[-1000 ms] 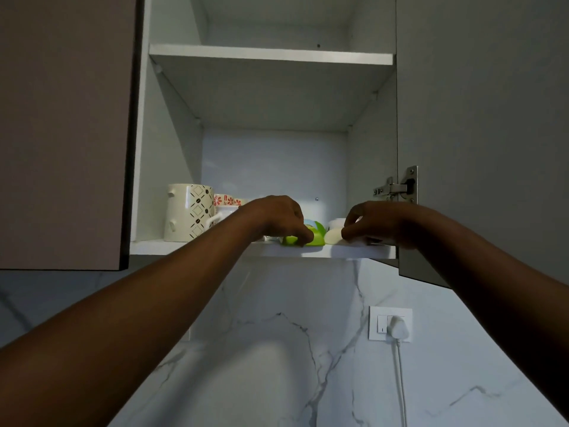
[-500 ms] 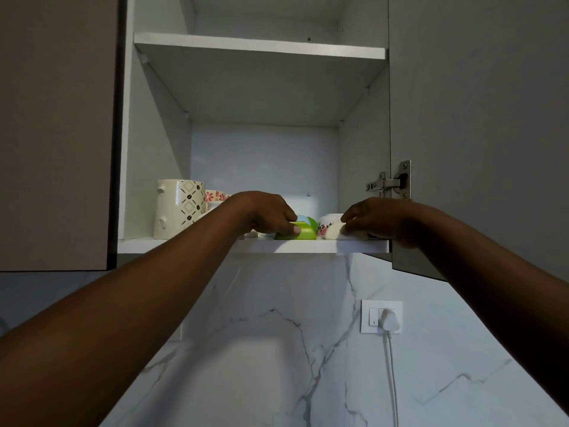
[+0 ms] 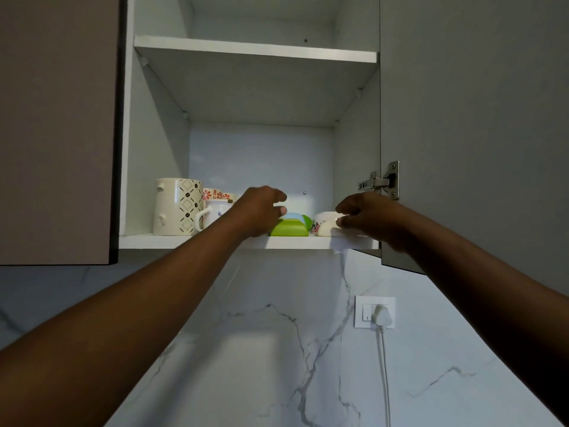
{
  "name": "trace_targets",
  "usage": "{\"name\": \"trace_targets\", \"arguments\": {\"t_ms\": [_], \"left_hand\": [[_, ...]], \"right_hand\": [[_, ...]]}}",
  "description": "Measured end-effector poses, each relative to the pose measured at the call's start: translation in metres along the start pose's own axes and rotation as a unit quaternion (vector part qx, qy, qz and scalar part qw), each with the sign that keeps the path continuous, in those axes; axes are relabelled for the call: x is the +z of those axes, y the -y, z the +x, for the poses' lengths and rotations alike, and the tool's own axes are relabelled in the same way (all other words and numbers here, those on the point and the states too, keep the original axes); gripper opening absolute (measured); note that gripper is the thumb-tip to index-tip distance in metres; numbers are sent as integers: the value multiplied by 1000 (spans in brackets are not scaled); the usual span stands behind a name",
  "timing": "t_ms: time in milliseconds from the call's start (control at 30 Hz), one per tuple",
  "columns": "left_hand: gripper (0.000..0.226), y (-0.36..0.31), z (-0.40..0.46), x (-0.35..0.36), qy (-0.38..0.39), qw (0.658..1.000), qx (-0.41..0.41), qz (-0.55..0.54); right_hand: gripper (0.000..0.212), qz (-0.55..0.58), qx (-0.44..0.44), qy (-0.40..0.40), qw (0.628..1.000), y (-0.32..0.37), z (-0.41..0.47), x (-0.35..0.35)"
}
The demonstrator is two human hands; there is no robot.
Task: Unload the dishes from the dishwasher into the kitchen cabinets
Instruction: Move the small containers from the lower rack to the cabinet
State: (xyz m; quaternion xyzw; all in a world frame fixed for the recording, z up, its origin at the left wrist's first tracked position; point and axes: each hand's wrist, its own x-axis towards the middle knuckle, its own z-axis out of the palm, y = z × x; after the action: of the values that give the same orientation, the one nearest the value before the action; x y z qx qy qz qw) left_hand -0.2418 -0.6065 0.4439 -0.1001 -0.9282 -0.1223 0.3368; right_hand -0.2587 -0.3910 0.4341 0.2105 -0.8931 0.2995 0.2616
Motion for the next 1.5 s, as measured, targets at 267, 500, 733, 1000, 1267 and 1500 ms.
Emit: {"name": "trace_targets", "arguments": {"t_ms": [267,500,733,1000,1267,1500], "left_hand": [[38,7,-26,-3,-160,985,-7,-63],[44,7,-68,-21,-199,979,-49,-16],[48,13,-126,-73,-228,968,-93,57],[38,4,-179,-136,-217,968,-83,98],[31,-25,-260,-175,-183,978,-30,99],[28,-27,-312,-179,-146,986,-39,76]], "right_hand": [[34,-26,-42,-124,991,6,-29,-2],[27,-29,-113,-203,972,22,-65,-12],[25,-18,-162,-219,962,46,-103,-33],[25,3,-171,-239,956,86,-159,-62],[23,-8,-157,-240,958,126,-247,-82],[19,-60,-159,-187,968,140,-283,-77]]}}
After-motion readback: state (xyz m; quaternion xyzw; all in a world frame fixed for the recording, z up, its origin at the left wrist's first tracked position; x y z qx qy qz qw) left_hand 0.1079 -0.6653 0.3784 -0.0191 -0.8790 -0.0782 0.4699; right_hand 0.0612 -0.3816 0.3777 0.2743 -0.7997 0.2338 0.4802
